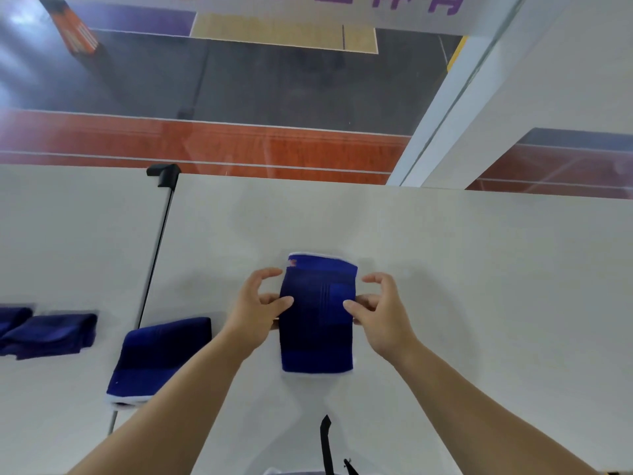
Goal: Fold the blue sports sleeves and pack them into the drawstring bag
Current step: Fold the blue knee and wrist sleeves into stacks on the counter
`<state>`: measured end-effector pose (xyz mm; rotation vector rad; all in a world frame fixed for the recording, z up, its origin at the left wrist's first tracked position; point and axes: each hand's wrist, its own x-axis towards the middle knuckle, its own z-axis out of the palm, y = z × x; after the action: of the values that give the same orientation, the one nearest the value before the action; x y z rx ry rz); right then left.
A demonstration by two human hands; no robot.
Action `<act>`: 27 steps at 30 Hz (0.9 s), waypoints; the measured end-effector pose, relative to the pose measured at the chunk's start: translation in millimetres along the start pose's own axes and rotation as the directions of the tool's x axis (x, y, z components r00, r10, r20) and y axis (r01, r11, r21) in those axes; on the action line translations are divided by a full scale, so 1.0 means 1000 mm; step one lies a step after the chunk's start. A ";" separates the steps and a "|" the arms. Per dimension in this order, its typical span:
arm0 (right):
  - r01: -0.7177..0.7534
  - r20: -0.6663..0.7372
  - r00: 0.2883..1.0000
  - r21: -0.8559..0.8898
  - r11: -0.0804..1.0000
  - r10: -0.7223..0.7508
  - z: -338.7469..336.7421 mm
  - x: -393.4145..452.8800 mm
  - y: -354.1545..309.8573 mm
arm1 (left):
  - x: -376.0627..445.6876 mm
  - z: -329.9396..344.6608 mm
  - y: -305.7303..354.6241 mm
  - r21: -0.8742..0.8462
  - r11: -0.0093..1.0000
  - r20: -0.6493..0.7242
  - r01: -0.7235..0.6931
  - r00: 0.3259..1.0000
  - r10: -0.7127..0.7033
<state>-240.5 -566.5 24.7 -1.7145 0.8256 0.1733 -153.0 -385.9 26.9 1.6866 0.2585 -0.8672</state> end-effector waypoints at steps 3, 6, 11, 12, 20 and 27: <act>0.152 0.037 0.988 -0.043 0.987 -0.151 -0.009 -0.006 -0.011 | -0.004 0.003 0.007 0.030 0.994 0.038 -0.101 0.994 0.100; 0.204 0.118 0.975 -0.134 0.970 -0.189 -0.016 -0.007 -0.020 | -0.007 0.006 0.011 0.191 0.960 0.034 -0.204 0.979 0.201; 0.320 0.196 0.946 -0.441 0.839 -0.258 -0.019 -0.007 -0.030 | -0.018 0.014 0.019 0.481 0.834 0.005 -0.271 0.952 0.306; 0.348 0.191 0.937 -0.463 0.815 -0.292 -0.020 -0.007 -0.031 | -0.019 0.015 0.020 0.523 0.802 0.002 -0.287 0.942 0.335; 0.433 0.341 0.886 -0.361 0.826 -0.315 -0.037 -0.006 -0.030 | -0.034 0.008 0.018 0.516 0.790 0.093 -0.331 0.938 0.332; 0.353 0.450 0.872 -0.306 0.884 -0.192 -0.039 -0.007 -0.018 | -0.041 0.017 0.000 0.509 0.828 0.040 -0.237 0.967 0.252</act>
<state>-246.2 -596.9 54.8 -2.0435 0.2304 0.5048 -188.8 -390.4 53.4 2.1696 -0.1927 -0.7545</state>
